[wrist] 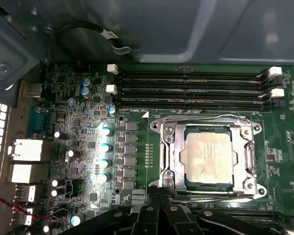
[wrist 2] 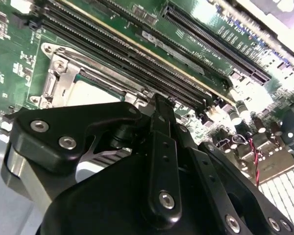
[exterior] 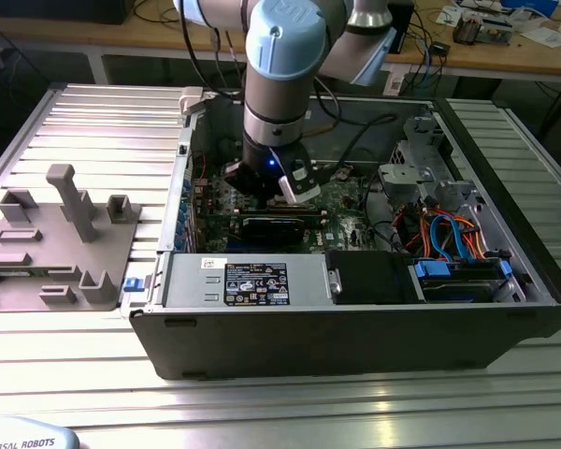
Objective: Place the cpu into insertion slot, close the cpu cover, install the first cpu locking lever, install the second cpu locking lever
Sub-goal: 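Install the second cpu locking lever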
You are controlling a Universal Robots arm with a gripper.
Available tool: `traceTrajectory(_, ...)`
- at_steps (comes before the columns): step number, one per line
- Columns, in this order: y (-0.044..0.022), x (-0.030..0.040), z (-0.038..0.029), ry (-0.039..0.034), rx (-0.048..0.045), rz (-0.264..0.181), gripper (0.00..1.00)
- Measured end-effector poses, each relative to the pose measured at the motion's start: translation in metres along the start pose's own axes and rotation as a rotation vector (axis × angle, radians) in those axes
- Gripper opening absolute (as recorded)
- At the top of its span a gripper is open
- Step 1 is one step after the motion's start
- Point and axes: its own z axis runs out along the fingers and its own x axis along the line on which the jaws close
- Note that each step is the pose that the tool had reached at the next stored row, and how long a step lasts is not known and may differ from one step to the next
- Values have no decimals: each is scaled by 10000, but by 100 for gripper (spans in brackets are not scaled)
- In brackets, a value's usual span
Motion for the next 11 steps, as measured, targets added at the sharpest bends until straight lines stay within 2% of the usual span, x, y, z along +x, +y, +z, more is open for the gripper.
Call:
traceTrajectory(6,22,23,50,12,-2,-61,11)
traceTrajectory(11,36,29,79,66,7,-345,11)
